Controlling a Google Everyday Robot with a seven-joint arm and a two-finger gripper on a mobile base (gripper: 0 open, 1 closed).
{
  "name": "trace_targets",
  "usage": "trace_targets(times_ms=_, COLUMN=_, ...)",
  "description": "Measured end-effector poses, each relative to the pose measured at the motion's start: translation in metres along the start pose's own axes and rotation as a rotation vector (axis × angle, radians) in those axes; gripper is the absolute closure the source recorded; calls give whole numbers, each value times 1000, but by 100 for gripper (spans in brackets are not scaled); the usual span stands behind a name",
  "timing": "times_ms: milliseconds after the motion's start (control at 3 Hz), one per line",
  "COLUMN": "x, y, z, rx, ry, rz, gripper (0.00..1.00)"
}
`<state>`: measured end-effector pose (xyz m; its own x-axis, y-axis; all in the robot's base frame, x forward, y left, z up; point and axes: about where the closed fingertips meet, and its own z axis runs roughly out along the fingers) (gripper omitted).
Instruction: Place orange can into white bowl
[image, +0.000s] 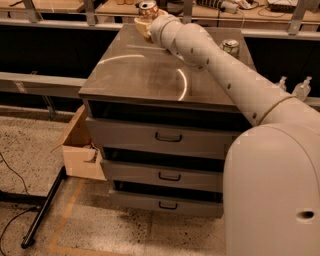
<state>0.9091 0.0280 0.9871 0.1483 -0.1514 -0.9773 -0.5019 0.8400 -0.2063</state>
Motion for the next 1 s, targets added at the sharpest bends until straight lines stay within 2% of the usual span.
trace_targets(times_ms=333, x=-14, y=-35, z=13, rx=112, ry=-39, rz=-21, gripper=100)
trace_targets(times_ms=667, x=-28, y=-80, z=14, rx=225, ry=-52, rz=-52, gripper=100)
trace_targets(times_ms=1000, x=-32, y=-120, z=6, rx=325, ry=-38, rz=-63, gripper=100)
